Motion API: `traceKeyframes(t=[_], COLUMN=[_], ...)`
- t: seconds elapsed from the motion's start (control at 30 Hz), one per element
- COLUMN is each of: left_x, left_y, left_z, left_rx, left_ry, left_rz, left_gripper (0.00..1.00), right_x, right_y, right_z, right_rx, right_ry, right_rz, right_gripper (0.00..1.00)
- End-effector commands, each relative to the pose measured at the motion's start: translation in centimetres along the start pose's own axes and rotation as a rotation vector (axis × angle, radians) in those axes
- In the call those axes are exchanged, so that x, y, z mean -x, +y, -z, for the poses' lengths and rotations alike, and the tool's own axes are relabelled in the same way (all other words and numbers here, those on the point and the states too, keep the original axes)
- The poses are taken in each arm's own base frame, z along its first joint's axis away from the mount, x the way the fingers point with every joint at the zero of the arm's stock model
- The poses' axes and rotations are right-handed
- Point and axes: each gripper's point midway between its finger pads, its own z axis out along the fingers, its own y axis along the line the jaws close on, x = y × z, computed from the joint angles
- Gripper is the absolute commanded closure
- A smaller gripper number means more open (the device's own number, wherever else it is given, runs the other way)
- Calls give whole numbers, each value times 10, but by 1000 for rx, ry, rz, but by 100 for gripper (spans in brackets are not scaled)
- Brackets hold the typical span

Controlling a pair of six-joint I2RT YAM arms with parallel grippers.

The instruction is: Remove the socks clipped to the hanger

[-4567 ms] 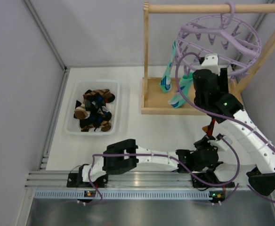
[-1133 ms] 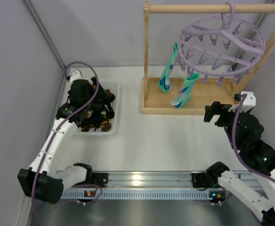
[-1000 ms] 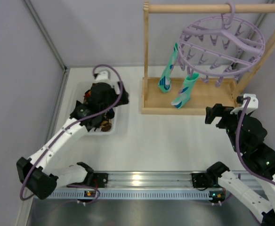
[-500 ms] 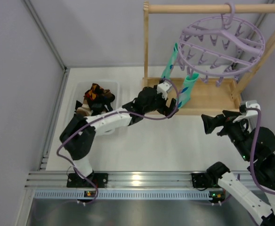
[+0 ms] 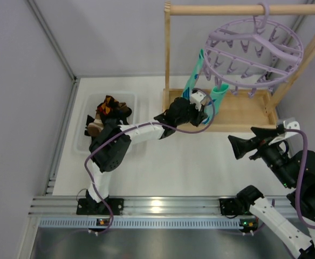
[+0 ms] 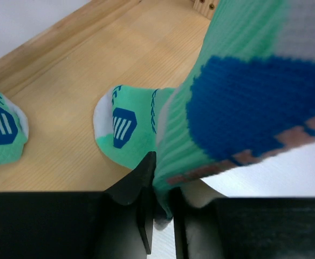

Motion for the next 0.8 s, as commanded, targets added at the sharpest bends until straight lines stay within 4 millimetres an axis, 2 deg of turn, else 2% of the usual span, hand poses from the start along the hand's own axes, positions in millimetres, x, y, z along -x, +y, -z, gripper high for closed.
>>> traceKeyframes(t=[0.0,0.07,0.13,0.17,0.2,0.27,0.3,0.37,0.47,0.5,0.57,0.6,0.67,0.7,0.77], left_x=[61,74,83,87,98,103,112,112,98,92,76,68,53,47,33], left_y=[-15,-18,-32,-31,-50,-51,-70,-81,-98,-110,-117,-126,-135,-149,-155], left_z=[10,16,22,27,36,47,56,63,71,73,72,73,70,71,69], left_rx=[-24,3,14,56,33,105,91,115,189,214,251,277,303,287,311], left_ry=[-177,-205,-226,-240,-264,-285,-303,-302,-280,-268,-228,-216,-187,-179,-163], left_rz=[-20,-19,-26,-20,-27,-20,-23,-18,-42,-65,-93,-103,-116,-120,-127], left_gripper=[95,100,100,100,100,100,100,100,100,100,100,100,100,100,100], right_x=[17,17,21,24,26,33,36,44,53,53,63,62,74,71,78], right_y=[6,6,7,7,6,0,-2,-11,-23,-26,-30,-32,-37,-39,-39], right_z=[-4,-4,-3,-2,-1,3,6,13,19,15,20,12,12,3,-2], right_rx=[25,26,27,23,17,-19,-35,-84,-163,-184,-219,-243,-284,-300,-315], right_ry=[-55,-61,-73,-83,-89,-108,-124,-153,-158,-134,-125,-95,-96,-56,-42], right_rz=[5,-5,-21,-27,-35,-60,-75,-94,-105,-102,-98,-91,-83,-65,-50], right_gripper=[1,1,1,1,1,1,0,1,1,0,1,1,1,1,1])
